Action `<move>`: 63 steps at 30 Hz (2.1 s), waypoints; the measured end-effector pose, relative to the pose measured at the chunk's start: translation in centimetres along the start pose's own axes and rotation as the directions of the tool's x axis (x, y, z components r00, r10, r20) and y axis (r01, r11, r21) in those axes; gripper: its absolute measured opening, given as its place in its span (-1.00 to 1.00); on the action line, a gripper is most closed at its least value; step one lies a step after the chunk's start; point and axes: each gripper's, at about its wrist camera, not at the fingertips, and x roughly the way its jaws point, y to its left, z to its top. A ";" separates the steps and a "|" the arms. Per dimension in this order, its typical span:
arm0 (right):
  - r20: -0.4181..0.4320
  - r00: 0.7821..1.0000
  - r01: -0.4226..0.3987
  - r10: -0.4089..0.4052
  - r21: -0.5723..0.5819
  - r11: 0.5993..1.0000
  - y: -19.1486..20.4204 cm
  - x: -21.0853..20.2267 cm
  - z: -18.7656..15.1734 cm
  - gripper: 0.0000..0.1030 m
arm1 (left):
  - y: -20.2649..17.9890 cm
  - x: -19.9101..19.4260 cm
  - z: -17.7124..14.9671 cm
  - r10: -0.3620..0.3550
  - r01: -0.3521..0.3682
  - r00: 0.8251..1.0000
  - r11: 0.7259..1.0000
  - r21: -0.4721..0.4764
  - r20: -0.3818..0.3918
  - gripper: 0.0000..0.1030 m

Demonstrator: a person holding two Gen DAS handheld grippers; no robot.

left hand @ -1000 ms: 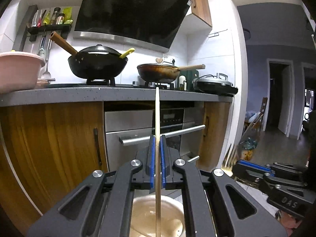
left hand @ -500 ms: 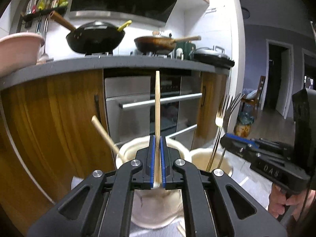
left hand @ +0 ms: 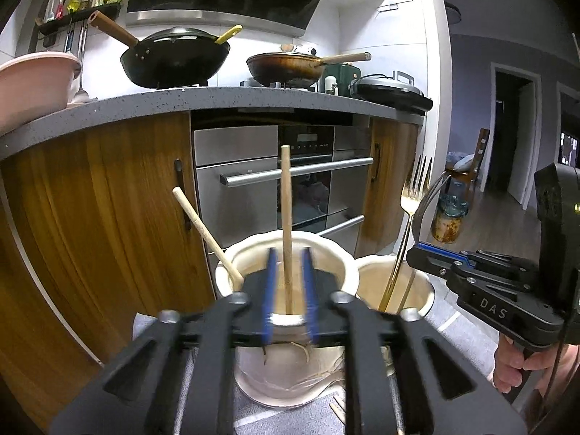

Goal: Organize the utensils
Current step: 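Drop chopstick into larger cup with left tool while right tool drops fork into smaller cup, then move both open tools back over the remaining utensils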

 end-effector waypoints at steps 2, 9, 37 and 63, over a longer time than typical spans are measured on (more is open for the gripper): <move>0.000 1.000 0.004 -0.004 -0.004 1.000 0.1 0.0 0.0 -0.88 | -0.1 -0.3 -0.1 0.001 -0.001 1.000 1.000 0.005 0.009 -0.27; 0.000 1.000 0.017 -0.017 -0.004 1.000 0.2 0.0 0.1 -0.81 | -0.1 -1.1 -0.2 0.007 -0.007 1.000 1.000 0.007 0.017 -0.08; 0.007 0.997 0.071 -0.071 -0.057 0.996 0.7 -7.1 -2.3 0.90 | 0.3 -7.9 -1.9 0.055 -0.055 0.998 0.998 -0.008 -0.009 0.89; -0.235 0.951 0.182 -0.200 -0.095 0.979 -2.2 -8.6 -7.3 0.90 | -1.6 -5.5 -8.3 0.176 -0.180 0.911 0.983 0.026 -0.372 0.89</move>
